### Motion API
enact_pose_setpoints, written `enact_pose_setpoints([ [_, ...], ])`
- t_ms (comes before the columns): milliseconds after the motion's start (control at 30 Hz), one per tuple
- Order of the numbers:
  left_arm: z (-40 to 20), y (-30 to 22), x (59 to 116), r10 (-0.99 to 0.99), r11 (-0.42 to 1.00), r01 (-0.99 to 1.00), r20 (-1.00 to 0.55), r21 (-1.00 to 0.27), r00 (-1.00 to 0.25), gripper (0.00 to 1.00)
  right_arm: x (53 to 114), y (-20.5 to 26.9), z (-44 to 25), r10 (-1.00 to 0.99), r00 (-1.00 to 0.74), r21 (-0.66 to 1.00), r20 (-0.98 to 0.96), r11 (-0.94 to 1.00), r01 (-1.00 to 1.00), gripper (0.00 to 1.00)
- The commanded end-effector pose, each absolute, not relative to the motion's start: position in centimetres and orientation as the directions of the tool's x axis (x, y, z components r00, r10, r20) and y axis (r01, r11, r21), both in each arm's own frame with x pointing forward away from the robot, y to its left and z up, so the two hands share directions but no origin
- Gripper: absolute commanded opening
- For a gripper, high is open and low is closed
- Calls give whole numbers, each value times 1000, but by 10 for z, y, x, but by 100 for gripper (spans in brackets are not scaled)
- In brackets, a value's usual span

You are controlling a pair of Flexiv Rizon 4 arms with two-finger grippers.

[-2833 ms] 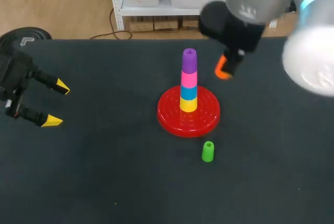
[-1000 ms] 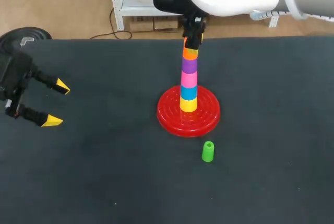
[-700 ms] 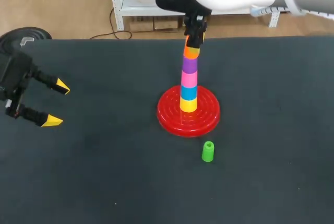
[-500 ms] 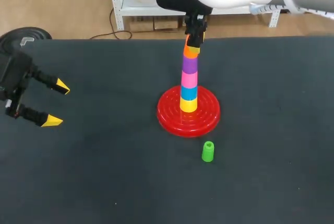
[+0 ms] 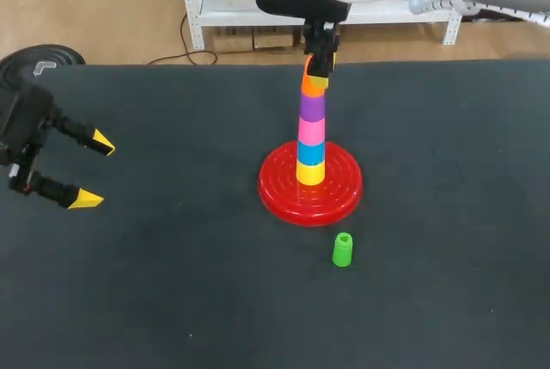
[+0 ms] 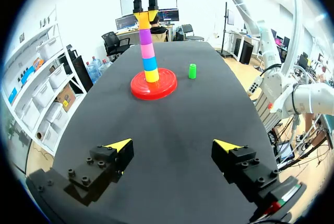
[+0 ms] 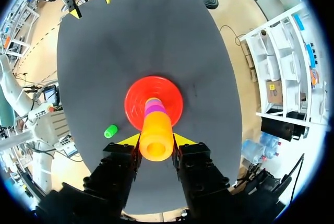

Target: Pick up and stack the cylinders on the red base in this order: pink,purple,orange,green

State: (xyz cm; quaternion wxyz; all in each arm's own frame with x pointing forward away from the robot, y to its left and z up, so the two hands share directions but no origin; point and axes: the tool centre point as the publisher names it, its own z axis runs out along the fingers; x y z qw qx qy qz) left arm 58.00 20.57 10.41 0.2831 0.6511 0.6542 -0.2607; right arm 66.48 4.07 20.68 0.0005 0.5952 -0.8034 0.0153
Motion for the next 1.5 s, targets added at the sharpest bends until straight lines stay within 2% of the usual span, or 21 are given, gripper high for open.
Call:
enact_pose_setpoints([
  [33, 103, 206, 580, 702, 16, 999, -712, 32, 11, 100, 673, 43, 206, -959, -281, 16, 38, 282, -959, 0],
  [300, 103, 206, 580, 702, 16, 999, -712, 32, 11, 100, 674, 45, 200, -964, -257, 74, 61, 261, -962, 0],
  [700, 103, 206, 580, 702, 16, 999, -712, 32, 11, 100, 667, 43, 200, -960, -273, 49, 56, 276, -960, 0],
  [733, 103, 206, 580, 702, 16, 999, -712, 32, 11, 100, 666, 43, 202, -959, -279, 33, 53, 281, -959, 30],
  [767, 103, 206, 580, 702, 16, 999, -712, 32, 11, 100, 665, 43, 203, -959, -280, 26, 48, 281, -959, 76],
  [800, 103, 206, 580, 702, 16, 999, -712, 32, 11, 100, 665, 43, 203, -959, -279, 24, 48, 281, -959, 100],
  [1133, 103, 206, 580, 702, 16, 999, -712, 32, 11, 100, 648, 41, 220, -953, -302, -65, 22, 300, -952, 100],
  [1267, 103, 206, 580, 702, 16, 999, -712, 32, 11, 100, 629, 35, 236, -946, -324, -131, -4, 322, -938, 100],
  [1500, 103, 206, 580, 702, 16, 999, -712, 32, 11, 100, 589, 37, 233, -943, -332, -150, -17, 331, -932, 100],
])
